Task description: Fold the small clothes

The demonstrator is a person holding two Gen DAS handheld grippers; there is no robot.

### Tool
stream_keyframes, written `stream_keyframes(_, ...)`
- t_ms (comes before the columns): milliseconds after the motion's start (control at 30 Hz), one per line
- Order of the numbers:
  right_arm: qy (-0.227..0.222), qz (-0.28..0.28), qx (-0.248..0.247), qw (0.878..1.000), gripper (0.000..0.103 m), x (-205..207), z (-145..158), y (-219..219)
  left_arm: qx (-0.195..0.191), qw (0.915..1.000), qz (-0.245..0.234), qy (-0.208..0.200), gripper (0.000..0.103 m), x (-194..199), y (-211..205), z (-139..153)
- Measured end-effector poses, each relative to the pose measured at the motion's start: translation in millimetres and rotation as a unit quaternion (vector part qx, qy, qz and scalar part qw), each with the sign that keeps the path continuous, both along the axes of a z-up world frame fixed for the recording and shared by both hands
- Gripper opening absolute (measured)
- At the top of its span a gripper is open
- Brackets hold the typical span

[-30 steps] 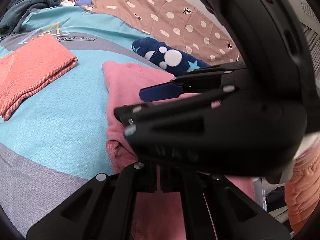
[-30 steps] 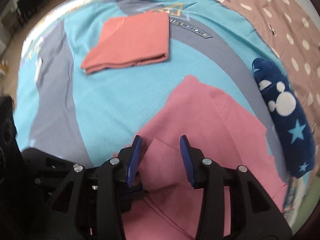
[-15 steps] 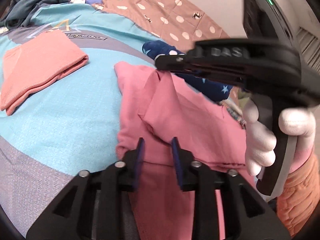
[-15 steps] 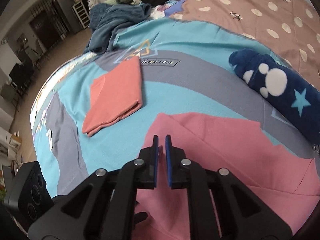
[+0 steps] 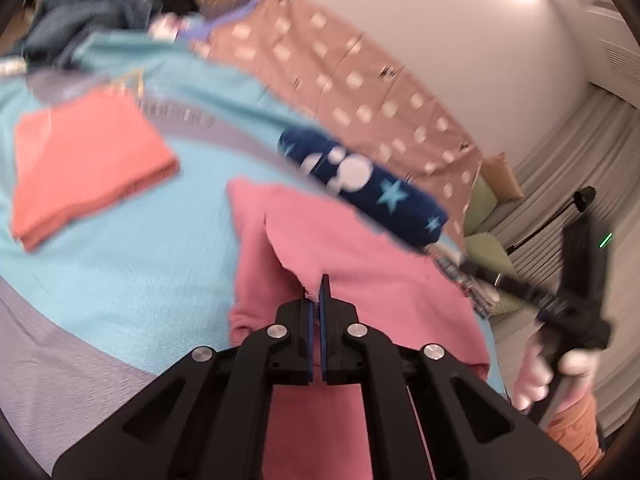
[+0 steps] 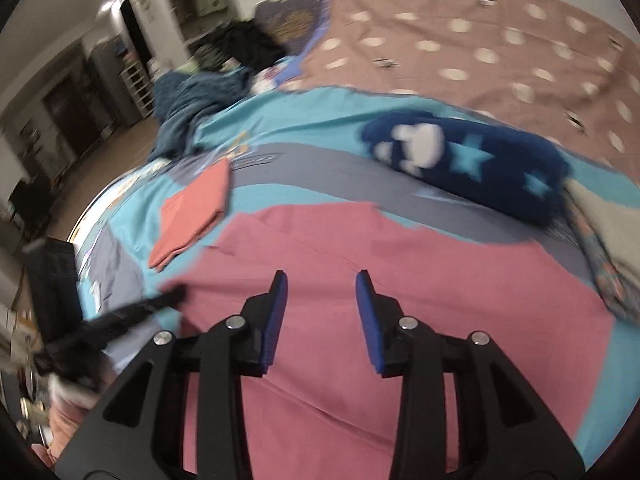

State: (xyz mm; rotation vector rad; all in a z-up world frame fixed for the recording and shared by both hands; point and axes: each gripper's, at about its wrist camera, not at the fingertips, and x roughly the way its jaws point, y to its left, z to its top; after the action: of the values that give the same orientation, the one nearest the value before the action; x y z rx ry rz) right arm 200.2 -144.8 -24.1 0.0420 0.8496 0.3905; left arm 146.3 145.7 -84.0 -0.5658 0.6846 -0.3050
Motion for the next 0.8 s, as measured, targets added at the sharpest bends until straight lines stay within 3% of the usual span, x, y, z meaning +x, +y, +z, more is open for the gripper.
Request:
stream_keyframes(100, 0.008, -0.102, -0.029, 0.994, 0.041, -24.0, -21.1, -75.6, 0.06, 0.9979, 0.024, 0.002, 0.006, 0.2, -5.5, -0.2)
stream_keyframes(167, 0.02, -0.157, -0.05, 0.986, 0.041, -42.3, -39.7, -118.6, 0.096, 0.9941, 0.036, 0.034, 0.028, 9.4, -8.6, -10.5)
stream_keyframes(233, 0.042, -0.201, -0.057, 0.977, 0.041, -60.7, -59.5, -156.3, 0.094, 0.9932, 0.039, 0.056, 0.033, 13.7, -6.7, -17.3)
stream_keyframes(300, 0.059, -0.218, -0.02, 0.974, 0.043, -77.9, -74.5, -185.3, 0.09, 0.9939, 0.041, 0.049, 0.038, 12.4, -5.9, -14.5)
stream_keyframes(400, 0.05, -0.215, 0.017, 0.975, 0.045, -96.5, -80.8, -201.3, 0.113, 0.9923, 0.046, 0.024, 0.046, 4.8, -9.4, -6.8)
stream_keyframes(600, 0.025, -0.162, -0.043, 0.986, 0.047, -96.8, -79.9, -174.9, 0.137, 0.9903, 0.007, -0.019, 0.056, -3.0, -43.4, 5.5)
stream_keyframes(700, 0.018, -0.215, -0.077, 0.973, 0.045, -91.2, -80.4, -168.4, 0.15, 0.9883, -0.026, -0.013, 0.059, 1.1, -68.1, -1.9)
stream_keyframes(767, 0.033, -0.272, -0.011, 0.962, 0.037, -95.1, -86.4, -196.8, 0.163, 0.9858, -0.039, 0.013, 0.059, 7.7, -79.6, -13.6)
stream_keyframes(800, 0.038, -0.293, 0.05, 0.954, 0.034, -102.2, -93.0, -215.7, 0.167, 0.9847, -0.043, 0.028, 0.059, 10.0, -82.4, -18.4)
